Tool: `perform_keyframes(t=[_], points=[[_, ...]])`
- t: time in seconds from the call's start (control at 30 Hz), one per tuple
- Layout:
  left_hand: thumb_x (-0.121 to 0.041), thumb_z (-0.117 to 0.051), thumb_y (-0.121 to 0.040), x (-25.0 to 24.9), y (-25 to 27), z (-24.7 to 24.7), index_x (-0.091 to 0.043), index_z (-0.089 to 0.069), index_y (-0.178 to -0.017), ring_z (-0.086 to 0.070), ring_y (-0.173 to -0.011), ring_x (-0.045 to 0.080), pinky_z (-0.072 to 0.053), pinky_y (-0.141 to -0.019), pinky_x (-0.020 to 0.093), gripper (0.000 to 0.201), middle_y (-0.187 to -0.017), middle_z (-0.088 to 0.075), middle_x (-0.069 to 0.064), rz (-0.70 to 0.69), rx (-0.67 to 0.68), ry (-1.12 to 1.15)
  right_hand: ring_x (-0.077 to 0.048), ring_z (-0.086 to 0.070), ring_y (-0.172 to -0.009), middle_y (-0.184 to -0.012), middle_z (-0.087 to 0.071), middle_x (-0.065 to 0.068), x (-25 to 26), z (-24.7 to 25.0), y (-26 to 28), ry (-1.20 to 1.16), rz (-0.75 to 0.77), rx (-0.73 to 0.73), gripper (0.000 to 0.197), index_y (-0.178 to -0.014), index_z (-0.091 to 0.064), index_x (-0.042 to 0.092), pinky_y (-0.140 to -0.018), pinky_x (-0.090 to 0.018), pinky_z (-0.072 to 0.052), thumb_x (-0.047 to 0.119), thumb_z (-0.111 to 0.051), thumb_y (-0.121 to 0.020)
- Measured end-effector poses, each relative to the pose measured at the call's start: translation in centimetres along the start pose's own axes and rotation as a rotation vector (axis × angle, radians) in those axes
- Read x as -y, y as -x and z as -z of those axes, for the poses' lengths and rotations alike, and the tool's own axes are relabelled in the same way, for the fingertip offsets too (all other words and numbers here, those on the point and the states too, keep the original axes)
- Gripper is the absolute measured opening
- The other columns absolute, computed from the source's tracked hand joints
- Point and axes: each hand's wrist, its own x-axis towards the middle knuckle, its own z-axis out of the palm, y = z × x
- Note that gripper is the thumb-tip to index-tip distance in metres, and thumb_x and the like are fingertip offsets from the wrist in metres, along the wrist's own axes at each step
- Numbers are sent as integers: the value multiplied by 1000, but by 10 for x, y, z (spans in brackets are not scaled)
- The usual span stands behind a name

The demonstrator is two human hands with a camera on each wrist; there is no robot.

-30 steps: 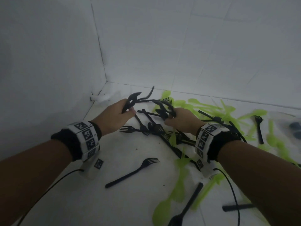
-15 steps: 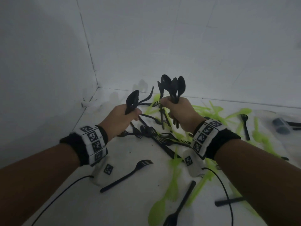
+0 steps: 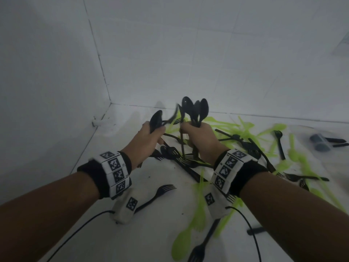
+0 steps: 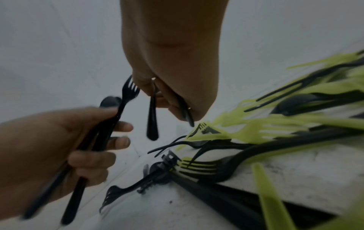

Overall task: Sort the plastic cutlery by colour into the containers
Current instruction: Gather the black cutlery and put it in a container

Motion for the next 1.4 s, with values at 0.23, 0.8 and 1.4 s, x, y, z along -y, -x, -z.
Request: perform_keyframes(t=[0.23,0.8,1.4], points=[[-32,-43,-109,11,-2,5,-3,-55,-97,-47,-56,15,-39,-58,33,33,-67,-51,2,-131,39,-341,-15,-25,-52,-91,-52,-12,-11,33,-8,-52,-108,-217,15,-86,-58,7,-52,-30,-27,15,-66,-94],[-23,-74,-93,-10,-3,-7,-11,-66,-84,-34,-48,11,-33,-47,24,18,-57,-40,-4,34,2,222,-6,-50,-50,-95,-75,-12,1,-5,-1,-157,-40,5,13,-87,-73,12,-63,-33,-46,24,-74,-94],[-41,-62,-98,42,14,31,-22,-59,-100,-58,-81,14,-42,-67,28,20,-88,-62,-4,-27,42,-465,-25,-59,-100,-108,-58,0,-38,13,19,955,192,270,53,-137,-41,12,-78,-32,-43,31,-68,-96]])
